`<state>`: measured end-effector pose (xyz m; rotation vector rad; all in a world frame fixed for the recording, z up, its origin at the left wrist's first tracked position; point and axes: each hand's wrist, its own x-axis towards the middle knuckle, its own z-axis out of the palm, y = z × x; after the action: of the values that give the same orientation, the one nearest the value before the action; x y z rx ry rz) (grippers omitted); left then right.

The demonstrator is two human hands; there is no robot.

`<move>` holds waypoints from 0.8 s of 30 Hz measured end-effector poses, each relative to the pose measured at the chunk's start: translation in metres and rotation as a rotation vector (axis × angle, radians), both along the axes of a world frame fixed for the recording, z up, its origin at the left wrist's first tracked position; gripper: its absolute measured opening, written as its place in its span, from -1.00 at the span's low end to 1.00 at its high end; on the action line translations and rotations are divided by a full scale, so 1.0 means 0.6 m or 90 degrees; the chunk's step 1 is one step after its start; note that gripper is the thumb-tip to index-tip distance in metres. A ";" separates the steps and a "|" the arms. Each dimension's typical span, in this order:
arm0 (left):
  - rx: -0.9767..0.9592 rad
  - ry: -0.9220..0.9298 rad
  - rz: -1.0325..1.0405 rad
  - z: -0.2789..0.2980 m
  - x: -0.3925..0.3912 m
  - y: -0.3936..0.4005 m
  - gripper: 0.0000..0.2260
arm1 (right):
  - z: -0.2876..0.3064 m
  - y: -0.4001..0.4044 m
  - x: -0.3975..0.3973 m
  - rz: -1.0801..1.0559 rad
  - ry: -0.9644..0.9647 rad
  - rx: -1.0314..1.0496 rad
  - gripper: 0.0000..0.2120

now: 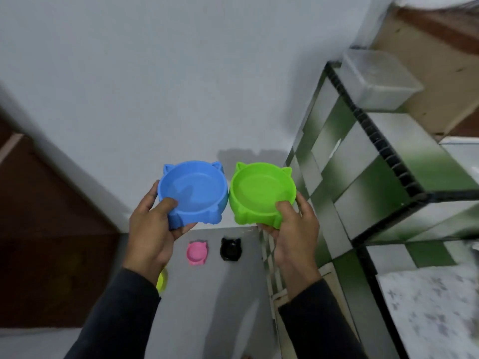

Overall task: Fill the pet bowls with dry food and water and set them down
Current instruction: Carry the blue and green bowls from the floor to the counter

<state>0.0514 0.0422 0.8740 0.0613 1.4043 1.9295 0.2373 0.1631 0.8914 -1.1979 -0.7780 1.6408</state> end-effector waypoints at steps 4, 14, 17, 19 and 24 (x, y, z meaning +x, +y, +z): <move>0.040 0.033 -0.029 0.061 0.022 0.013 -0.54 | 0.063 0.008 0.026 -0.004 0.019 0.030 -0.56; 0.105 0.050 -0.094 0.161 0.043 0.036 -0.59 | 0.169 -0.025 0.074 -0.085 0.062 0.079 -0.62; 0.121 0.050 -0.133 0.182 0.036 0.039 -0.59 | 0.187 -0.045 0.076 -0.128 0.048 0.099 -0.63; 0.129 0.053 -0.170 0.195 0.035 0.042 -0.60 | 0.197 -0.061 0.077 -0.165 0.050 0.108 -0.59; 0.143 0.051 -0.257 0.222 0.036 0.045 -0.61 | 0.218 -0.112 0.087 -0.260 0.063 0.112 -0.55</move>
<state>0.0731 0.0693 1.0070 0.4956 1.1169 1.7463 0.2895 0.0961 1.0219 -1.0609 -0.5587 1.2585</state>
